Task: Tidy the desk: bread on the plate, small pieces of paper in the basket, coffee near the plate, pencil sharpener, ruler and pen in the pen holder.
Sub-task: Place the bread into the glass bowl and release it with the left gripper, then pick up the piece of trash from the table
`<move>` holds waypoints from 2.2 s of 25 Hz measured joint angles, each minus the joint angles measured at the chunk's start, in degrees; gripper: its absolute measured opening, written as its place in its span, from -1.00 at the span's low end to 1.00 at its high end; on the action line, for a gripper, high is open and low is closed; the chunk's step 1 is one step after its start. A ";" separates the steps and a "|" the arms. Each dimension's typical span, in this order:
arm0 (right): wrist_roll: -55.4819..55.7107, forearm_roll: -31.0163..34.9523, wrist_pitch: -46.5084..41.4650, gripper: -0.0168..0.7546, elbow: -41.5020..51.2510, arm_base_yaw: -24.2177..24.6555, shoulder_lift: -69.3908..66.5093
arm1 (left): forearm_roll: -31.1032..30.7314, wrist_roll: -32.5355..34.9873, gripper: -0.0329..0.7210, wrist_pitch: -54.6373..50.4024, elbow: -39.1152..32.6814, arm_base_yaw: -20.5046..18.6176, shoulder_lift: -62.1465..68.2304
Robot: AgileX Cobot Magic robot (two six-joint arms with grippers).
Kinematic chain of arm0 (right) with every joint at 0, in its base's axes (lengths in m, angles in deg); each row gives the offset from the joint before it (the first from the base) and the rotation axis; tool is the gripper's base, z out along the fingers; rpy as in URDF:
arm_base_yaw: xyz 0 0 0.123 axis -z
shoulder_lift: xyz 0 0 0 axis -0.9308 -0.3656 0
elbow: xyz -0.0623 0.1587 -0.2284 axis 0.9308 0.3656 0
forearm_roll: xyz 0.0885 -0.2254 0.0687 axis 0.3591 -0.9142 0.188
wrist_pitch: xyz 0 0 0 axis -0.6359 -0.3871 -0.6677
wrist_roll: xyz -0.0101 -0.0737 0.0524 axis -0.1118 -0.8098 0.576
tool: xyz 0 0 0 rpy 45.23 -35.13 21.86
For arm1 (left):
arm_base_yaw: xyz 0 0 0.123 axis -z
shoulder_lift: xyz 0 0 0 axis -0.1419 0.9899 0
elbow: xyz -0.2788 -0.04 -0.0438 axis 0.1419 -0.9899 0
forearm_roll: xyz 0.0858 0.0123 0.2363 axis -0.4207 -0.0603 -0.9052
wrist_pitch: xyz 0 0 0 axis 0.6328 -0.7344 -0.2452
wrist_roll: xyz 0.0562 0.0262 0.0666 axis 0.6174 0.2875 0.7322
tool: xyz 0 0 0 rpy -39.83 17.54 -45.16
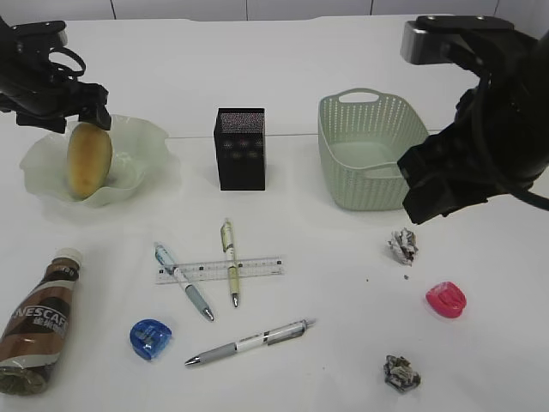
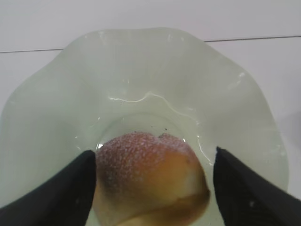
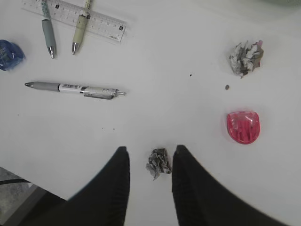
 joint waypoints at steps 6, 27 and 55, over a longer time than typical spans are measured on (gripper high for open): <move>0.76 -0.12 0.00 -0.09 0.00 0.00 0.00 | 0.00 0.09 0.78 -0.11 0.00 0.00 0.00; 17.57 -13.00 6.10 0.39 0.00 0.00 -12.91 | -0.57 -1.48 0.64 -35.89 12.77 0.10 -7.36; 26.96 -25.26 25.44 0.38 -0.79 4.29 -26.76 | -0.57 -1.57 0.63 -36.15 12.77 0.10 -7.53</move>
